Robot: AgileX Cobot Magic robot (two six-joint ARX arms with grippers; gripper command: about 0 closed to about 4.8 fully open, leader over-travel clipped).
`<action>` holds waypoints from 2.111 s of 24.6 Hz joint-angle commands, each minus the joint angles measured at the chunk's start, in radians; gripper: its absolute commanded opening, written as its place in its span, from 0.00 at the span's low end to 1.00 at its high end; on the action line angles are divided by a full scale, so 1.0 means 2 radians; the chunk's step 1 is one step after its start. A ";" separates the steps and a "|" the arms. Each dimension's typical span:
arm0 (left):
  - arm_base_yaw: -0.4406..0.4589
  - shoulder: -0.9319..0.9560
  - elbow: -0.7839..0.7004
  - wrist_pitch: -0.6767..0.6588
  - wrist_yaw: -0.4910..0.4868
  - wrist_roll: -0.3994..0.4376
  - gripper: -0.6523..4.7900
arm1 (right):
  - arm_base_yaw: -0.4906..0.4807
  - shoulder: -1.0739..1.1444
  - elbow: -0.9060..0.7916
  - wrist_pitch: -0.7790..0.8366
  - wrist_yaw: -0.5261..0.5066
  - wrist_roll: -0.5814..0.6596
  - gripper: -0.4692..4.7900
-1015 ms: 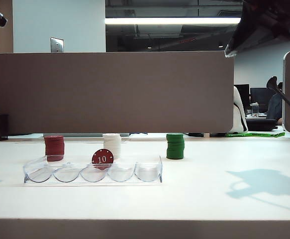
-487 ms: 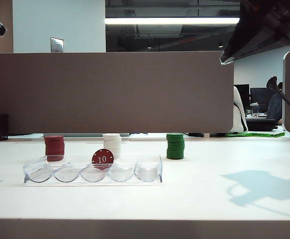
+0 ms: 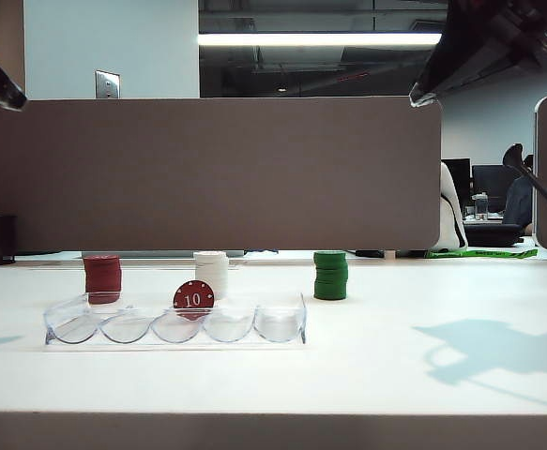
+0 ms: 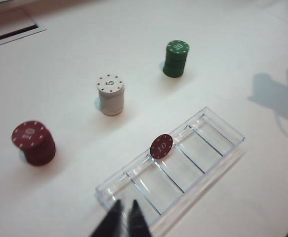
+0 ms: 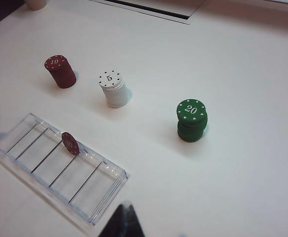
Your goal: Pick up the chip in the box and place it on the pile of chips with the same color.
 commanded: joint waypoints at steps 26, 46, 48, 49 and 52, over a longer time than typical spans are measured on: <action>-0.125 0.249 0.003 0.218 0.113 0.181 0.69 | 0.000 0.020 -0.001 0.001 -0.005 -0.052 0.08; -0.125 0.328 0.051 0.178 0.120 0.195 0.62 | 0.000 0.020 -0.001 -0.006 -0.005 -0.052 0.08; -0.124 0.328 0.051 0.177 0.109 0.195 0.62 | 0.000 0.020 -0.001 -0.007 -0.005 -0.052 0.08; -0.124 0.328 0.051 0.177 0.110 0.195 0.61 | 0.000 0.020 -0.001 -0.007 -0.005 -0.052 0.08; -0.124 0.329 0.051 0.178 0.109 0.195 0.53 | 0.000 0.020 -0.001 -0.007 -0.005 -0.052 0.08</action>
